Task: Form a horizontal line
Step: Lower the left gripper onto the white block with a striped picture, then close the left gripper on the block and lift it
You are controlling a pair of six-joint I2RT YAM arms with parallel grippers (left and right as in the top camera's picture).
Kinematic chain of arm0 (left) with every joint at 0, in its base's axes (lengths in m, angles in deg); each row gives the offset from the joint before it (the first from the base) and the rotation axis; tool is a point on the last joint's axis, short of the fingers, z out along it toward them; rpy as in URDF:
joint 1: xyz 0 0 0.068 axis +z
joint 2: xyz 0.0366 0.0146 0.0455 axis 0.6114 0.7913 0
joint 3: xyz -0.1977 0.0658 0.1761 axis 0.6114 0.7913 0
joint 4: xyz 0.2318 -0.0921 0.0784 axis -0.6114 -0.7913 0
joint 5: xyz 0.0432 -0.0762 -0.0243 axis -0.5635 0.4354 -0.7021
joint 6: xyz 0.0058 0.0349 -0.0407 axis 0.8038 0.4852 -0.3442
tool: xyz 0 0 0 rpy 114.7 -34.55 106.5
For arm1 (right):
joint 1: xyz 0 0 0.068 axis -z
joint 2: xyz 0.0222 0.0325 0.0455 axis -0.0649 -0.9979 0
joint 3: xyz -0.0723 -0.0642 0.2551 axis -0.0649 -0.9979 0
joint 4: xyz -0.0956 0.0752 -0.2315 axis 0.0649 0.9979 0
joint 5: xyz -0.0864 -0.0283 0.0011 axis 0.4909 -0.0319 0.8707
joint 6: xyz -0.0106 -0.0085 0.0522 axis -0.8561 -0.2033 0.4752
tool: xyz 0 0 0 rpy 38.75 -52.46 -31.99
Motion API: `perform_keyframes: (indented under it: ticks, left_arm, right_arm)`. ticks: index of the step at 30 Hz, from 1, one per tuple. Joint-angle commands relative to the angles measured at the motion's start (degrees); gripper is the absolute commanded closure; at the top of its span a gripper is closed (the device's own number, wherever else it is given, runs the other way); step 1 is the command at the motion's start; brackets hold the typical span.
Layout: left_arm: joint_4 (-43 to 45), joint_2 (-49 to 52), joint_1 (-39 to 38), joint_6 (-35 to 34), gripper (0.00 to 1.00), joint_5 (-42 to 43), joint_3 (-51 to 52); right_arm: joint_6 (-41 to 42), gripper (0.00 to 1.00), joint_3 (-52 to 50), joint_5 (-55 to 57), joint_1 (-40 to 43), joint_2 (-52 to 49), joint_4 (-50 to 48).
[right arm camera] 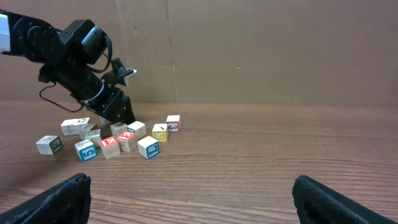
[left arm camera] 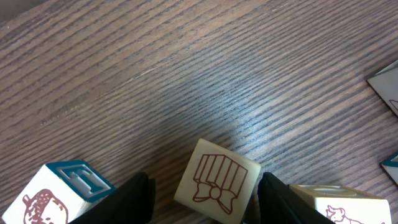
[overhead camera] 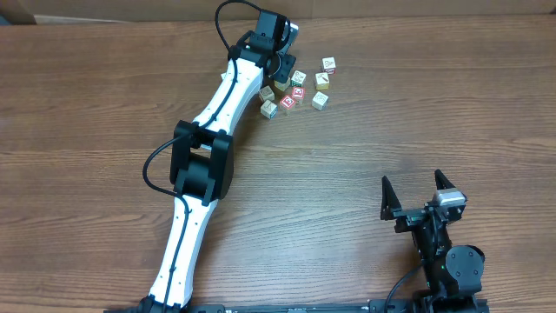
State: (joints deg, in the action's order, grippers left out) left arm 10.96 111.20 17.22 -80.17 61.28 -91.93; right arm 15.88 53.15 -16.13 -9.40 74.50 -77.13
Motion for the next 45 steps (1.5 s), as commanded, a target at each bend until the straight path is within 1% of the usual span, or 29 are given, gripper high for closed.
perform_keyframes:
  ticks: [1,3,5,7,10,15,17,22,23,25,26,29,32,33,37,39,45]
  left_arm:
    - [0.5,2.2,0.7,1.0,0.50,-0.7,0.1]
    - [0.7,2.2,0.7,1.0,0.56,-0.9,0.1]
    - [1.0,2.2,0.7,0.3,0.58,-2.1,0.1]
    - [1.3,2.2,0.9,-1.8,0.59,-5.0,0.1]
    - [1.6,2.2,1.1,-4.2,0.54,-6.3,0.1]
    - [1.4,2.2,1.0,-4.3,0.52,-6.1,0.1]
    - [1.3,2.2,1.0,-4.3,0.50,-6.0,0.1]
    - [1.4,2.3,1.0,-4.3,0.49,-3.7,0.1]
    - [1.6,2.3,1.0,-4.3,0.49,-3.7,0.1]
    - [1.8,2.3,1.1,-4.3,0.61,-3.7,0.1]
    - [1.8,2.3,1.1,-4.3,0.64,-3.7,0.1]
    - [1.3,2.3,1.0,-4.3,0.63,-3.6,0.1]
    - [1.4,2.2,1.0,-4.3,0.66,-3.6,0.0]
    - [1.4,1.9,0.9,-4.3,0.64,-3.6,-0.1]
    - [0.8,0.2,0.9,-4.3,0.64,-3.8,-1.6]
    - [0.2,-1.5,0.9,-4.4,0.66,-3.8,-2.3]
    - [-1.7,-8.1,0.9,-8.5,0.69,-3.8,-2.7]
  right_arm:
    - [-0.3,0.00,-0.6,0.0,-0.2,0.3,-0.3]
    - [-0.3,0.00,-0.6,0.0,-0.2,0.3,-0.3]
    - [-0.3,0.00,-0.6,0.0,-0.2,0.3,-0.3]
    - [-0.3,0.00,-0.6,0.0,-0.2,0.3,-0.3]
    - [-0.3,0.00,-0.6,0.0,-0.2,0.3,-0.3]
    - [-0.3,0.00,-0.6,0.0,-0.2,0.3,-0.3]
    - [-0.3,0.00,-0.6,0.0,-0.2,0.3,-0.3]
    - [-0.3,0.00,-0.6,0.0,-0.2,0.3,-0.3]
    - [-0.3,0.00,-0.6,0.0,-0.2,0.3,-0.3]
    - [-0.3,0.00,-0.6,0.0,-0.2,0.3,-0.3]
    - [-0.3,0.00,-0.6,0.0,-0.2,0.3,-0.3]
    - [-0.3,0.00,-0.6,0.0,-0.2,0.3,-0.3]
    - [-0.3,0.00,-0.6,0.0,-0.2,0.3,-0.4]
    - [-0.3,0.00,-0.6,0.0,-0.2,0.3,-0.3]
    - [-0.3,0.00,-0.6,0.0,-0.2,0.3,-0.3]
    - [-0.3,0.00,-0.6,0.0,-0.2,0.3,-0.3]
    - [-0.3,0.00,-0.6,0.0,-0.2,0.3,-0.3]
